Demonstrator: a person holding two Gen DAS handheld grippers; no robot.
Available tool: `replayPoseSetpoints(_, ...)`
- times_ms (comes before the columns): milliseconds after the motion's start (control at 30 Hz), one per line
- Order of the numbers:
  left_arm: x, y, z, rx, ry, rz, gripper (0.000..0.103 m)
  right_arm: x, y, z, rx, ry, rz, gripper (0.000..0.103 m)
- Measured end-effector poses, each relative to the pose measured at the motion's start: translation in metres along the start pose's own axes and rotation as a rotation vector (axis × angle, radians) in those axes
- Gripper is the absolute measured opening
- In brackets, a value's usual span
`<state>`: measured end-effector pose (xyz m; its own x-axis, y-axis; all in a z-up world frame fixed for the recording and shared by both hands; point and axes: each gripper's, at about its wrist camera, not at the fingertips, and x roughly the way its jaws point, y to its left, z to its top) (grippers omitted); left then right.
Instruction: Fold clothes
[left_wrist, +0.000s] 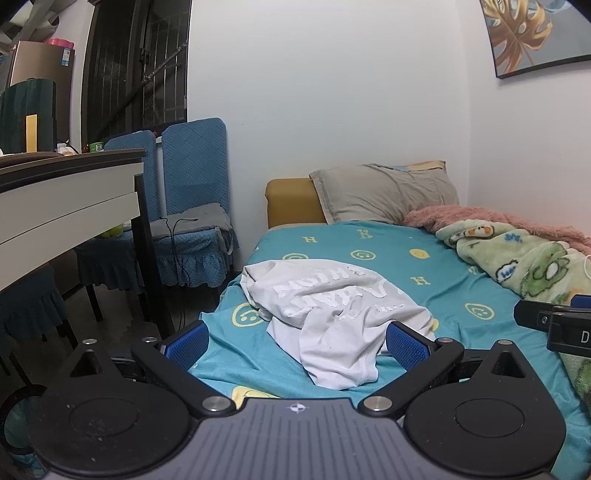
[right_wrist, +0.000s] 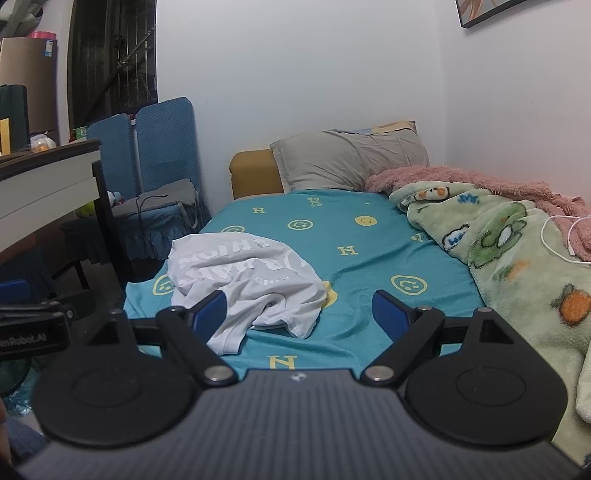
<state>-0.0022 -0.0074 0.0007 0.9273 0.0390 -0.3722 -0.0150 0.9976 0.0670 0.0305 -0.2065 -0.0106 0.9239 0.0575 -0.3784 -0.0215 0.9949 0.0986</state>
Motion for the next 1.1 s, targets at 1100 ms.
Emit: replayPoseSetpoints(1100,0.006,0.010,-0.001,-0.012,0.008,-0.004,0.103,0.004,0.008,0.021,0.079,-0.031,-0.104,0.087)
